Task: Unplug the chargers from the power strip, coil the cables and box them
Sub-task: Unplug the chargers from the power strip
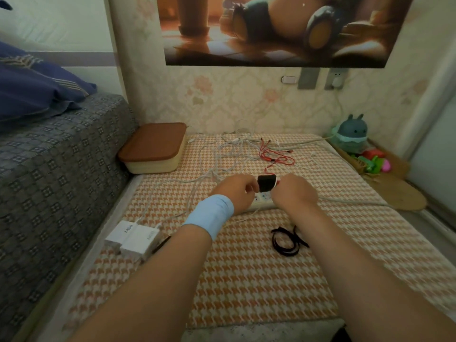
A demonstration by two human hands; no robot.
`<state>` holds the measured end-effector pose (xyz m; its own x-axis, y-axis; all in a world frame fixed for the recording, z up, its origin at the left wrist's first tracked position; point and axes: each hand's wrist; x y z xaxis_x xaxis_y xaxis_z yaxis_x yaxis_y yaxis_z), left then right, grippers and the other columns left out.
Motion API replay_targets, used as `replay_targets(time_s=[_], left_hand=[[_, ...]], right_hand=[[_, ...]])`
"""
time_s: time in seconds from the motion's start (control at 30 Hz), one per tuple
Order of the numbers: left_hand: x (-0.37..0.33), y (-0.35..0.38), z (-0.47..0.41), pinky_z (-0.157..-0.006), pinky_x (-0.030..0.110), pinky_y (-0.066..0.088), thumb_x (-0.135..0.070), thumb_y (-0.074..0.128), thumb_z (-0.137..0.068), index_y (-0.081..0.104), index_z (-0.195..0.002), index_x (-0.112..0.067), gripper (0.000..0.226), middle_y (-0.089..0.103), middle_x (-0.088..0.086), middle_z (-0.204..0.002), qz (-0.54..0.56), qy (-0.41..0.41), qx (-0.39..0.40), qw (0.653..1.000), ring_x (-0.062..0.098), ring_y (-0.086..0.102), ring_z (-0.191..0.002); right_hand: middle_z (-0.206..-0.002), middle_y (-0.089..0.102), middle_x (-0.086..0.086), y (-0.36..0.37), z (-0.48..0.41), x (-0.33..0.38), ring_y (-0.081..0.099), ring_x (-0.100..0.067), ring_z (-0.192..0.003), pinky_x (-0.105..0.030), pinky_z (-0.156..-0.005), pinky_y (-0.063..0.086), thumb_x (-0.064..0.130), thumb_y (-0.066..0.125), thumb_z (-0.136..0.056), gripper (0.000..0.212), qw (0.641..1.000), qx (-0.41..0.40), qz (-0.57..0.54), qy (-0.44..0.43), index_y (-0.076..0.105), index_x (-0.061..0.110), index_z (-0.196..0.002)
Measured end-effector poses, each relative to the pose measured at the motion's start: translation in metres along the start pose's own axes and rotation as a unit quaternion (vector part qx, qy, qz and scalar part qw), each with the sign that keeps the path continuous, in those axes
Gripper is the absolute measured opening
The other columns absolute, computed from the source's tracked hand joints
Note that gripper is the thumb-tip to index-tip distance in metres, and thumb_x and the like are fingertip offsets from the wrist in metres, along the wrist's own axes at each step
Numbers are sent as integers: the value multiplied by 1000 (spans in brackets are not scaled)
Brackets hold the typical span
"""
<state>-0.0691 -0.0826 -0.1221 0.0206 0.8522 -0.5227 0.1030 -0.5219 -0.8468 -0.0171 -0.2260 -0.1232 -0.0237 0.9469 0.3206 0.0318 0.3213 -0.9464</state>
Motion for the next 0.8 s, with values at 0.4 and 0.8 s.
replay_targets(time_s=[0.4, 0.8], left_hand=[[-3, 44, -60, -88, 38, 51, -20, 53, -93, 62, -125, -22, 34, 60, 6, -124, -115, 13, 17, 993, 26, 58, -104], [40, 59, -78, -83, 38, 53, -63, 68, -74, 59, -118, -22, 60, 61, 1, -109, -154, -24, 99, 983, 21, 58, -92]], right_hand=[[-140, 57, -9, 32, -74, -46, 49, -29, -130, -47, -111, 40, 3, 56, -93, 49, 953, 4, -112, -281, 59, 17, -141], [-130, 49, -14, 70, -82, -14, 50, -34, -116, -44, -86, 47, 62, 52, -93, 61, 968, -23, 71, -240, 45, 15, -131]])
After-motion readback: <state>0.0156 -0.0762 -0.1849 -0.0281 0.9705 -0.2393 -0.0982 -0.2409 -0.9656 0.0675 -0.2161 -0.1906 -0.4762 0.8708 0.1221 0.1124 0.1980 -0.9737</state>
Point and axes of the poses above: each hand's wrist, its own z-axis away from the middle knuckle, its own y-axis out of the palm, x = y × z
